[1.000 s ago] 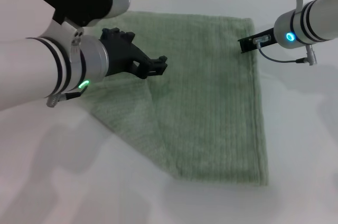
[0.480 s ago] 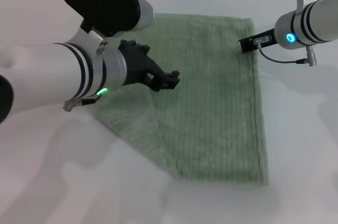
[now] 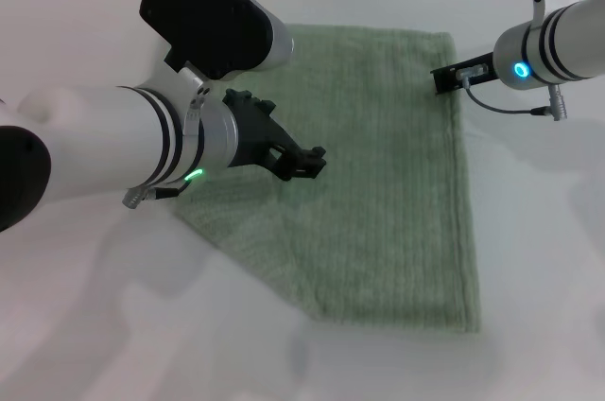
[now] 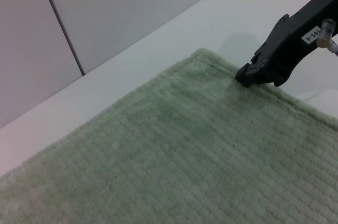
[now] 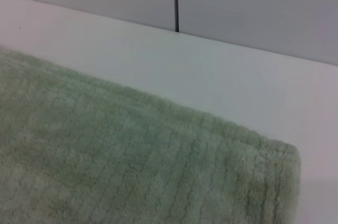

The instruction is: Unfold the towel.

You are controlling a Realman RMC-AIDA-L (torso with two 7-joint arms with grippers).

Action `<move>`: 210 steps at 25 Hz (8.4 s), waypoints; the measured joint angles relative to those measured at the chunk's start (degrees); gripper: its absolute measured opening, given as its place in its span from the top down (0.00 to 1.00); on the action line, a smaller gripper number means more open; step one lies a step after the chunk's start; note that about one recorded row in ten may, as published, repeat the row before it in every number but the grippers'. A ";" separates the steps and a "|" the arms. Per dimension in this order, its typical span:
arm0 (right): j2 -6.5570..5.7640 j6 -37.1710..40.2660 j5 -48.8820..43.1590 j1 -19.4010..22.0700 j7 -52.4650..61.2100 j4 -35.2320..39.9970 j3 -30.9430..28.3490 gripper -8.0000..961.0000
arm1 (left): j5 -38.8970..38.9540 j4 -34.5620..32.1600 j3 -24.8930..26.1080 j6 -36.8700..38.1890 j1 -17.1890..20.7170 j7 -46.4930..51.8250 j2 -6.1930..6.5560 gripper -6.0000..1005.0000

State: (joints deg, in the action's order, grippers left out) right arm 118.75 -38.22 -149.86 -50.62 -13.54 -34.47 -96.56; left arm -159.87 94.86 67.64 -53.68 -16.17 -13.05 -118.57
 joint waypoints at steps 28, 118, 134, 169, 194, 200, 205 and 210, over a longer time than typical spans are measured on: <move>0.22 4.82 9.18 0.51 -4.44 0.77 4.80 0.99 | -0.35 -0.64 -0.67 -0.45 -0.46 -0.04 0.09 0.20; -0.04 3.45 8.62 0.10 -3.97 1.12 4.53 0.99 | -5.54 -18.52 -0.44 -6.81 -15.66 4.97 0.01 0.42; -0.01 3.63 8.62 0.15 -3.95 1.33 4.52 0.99 | -5.59 -6.63 1.98 -21.11 -15.27 5.36 0.09 0.94; -0.01 3.84 8.62 0.39 -3.95 1.61 4.58 0.99 | -5.64 -0.86 4.08 -35.89 -15.64 6.79 0.27 0.93; -0.01 3.90 8.62 0.38 -4.04 2.13 4.28 0.99 | -5.72 -2.23 9.03 -40.58 -15.83 8.44 0.47 0.94; -0.02 3.94 8.62 0.50 -4.05 2.12 4.28 0.99 | -5.73 -3.17 11.56 -40.65 -14.87 8.43 0.57 0.92; -0.02 3.90 8.62 0.41 -4.04 1.99 4.28 0.99 | -5.72 -2.88 11.19 -41.66 -14.06 8.47 0.38 0.90; -0.02 3.67 8.62 0.35 -4.04 2.00 4.28 0.99 | -5.72 -1.44 10.71 -43.05 -13.78 10.32 0.39 0.88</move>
State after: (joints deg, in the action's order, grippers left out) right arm 118.74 -34.55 -141.24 -50.26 -17.57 -32.46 -92.29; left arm -165.59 93.42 78.35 -96.73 -29.95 -2.73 -118.18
